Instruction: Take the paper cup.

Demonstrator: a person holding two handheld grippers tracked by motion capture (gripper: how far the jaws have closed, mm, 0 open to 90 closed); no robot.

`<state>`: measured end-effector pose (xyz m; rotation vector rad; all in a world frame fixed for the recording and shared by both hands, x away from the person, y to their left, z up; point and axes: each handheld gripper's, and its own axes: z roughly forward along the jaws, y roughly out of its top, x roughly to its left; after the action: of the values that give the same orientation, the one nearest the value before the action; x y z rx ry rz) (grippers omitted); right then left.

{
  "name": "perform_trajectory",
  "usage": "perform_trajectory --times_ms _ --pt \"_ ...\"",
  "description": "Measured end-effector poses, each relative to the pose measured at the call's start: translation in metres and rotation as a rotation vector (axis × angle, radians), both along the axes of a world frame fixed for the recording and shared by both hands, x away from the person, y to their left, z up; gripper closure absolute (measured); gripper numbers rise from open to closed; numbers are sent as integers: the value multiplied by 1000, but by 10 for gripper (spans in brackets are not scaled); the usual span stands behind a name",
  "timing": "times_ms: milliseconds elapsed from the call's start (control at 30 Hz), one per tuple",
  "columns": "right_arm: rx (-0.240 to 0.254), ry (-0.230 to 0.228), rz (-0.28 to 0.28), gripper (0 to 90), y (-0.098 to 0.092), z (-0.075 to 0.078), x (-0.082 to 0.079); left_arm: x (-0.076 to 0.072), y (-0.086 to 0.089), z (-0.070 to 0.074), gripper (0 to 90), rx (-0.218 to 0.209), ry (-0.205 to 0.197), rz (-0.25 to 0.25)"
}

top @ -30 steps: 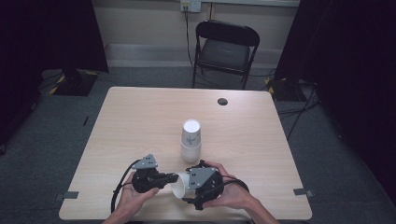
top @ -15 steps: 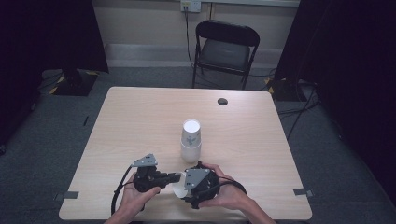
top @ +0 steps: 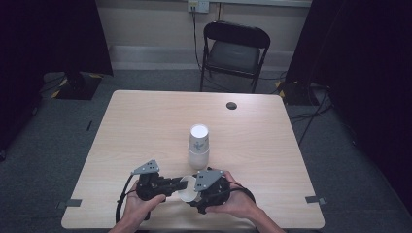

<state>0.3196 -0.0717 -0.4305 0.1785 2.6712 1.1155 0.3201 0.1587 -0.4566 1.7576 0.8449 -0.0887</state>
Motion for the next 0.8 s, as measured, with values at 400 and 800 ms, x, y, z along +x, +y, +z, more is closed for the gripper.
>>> perform_trajectory --times_ms 400,800 --pt "-33 -127 57 221 10 -2 -16 -1 -6 0 877 50 37 -50" --pt "-80 -169 65 215 15 -4 -20 1 -11 -2 876 92 48 -58"
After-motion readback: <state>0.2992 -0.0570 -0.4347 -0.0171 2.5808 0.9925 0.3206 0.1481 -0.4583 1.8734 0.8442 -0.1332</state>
